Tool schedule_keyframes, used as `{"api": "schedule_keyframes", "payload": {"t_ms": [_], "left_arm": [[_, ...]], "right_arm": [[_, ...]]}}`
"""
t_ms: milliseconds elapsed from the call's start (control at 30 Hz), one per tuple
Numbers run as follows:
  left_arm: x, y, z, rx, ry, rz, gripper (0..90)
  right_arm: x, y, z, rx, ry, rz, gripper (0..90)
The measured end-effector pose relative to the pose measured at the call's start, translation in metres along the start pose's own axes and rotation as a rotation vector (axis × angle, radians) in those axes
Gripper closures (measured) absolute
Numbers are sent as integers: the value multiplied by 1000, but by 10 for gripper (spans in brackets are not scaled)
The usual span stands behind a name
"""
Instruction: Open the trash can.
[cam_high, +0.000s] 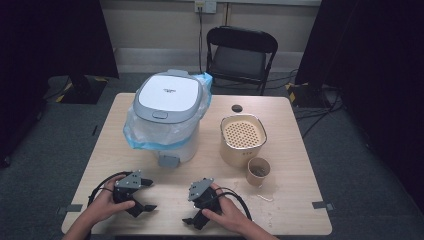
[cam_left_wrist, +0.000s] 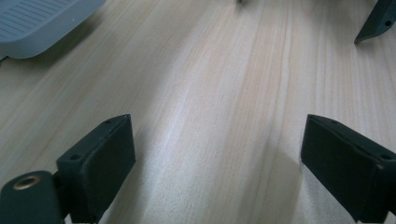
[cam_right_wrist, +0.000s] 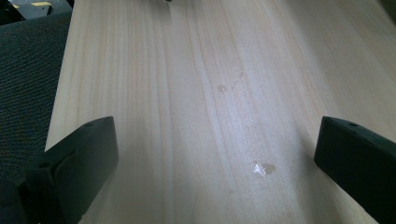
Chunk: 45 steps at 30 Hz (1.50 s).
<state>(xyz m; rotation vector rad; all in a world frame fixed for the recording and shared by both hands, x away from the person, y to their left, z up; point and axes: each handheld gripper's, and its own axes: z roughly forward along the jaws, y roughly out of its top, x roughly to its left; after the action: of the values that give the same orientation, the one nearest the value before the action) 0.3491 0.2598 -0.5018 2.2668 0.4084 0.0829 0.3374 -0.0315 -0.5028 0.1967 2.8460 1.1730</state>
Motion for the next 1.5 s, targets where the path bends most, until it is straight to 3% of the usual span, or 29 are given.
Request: {"api": "schedule_keyframes", "payload": {"t_ms": [300,600,700,833,967,1133,1233,1300,1500], "left_arm": [[-1,0,1,-4,0,9,75],[-1,0,0,-10,22,-18,76],[0,0,-2,-17,40,-48,115],[1,2,-6,19,58,-76,156],[-2,8,-6,27,45,-102,159],[-2,20,-13,12,27,-124,159],[-3,27,-19,-21,20,-161,159],[-4,31,-23,-20,33,-192,158],[-3,40,-36,-30,35,-235,158]], "right_arm": [[1,0,0,1,-3,6,0],[0,0,0,1,3,2,0],[-1,1,0,1,5,1,0],[-1,1,0,1,7,1,0],[0,1,0,1,7,3,0],[-1,1,0,1,7,0,0],[-1,1,0,1,7,0,0],[-1,1,0,2,7,1,0],[-1,1,0,1,7,1,0]]}}
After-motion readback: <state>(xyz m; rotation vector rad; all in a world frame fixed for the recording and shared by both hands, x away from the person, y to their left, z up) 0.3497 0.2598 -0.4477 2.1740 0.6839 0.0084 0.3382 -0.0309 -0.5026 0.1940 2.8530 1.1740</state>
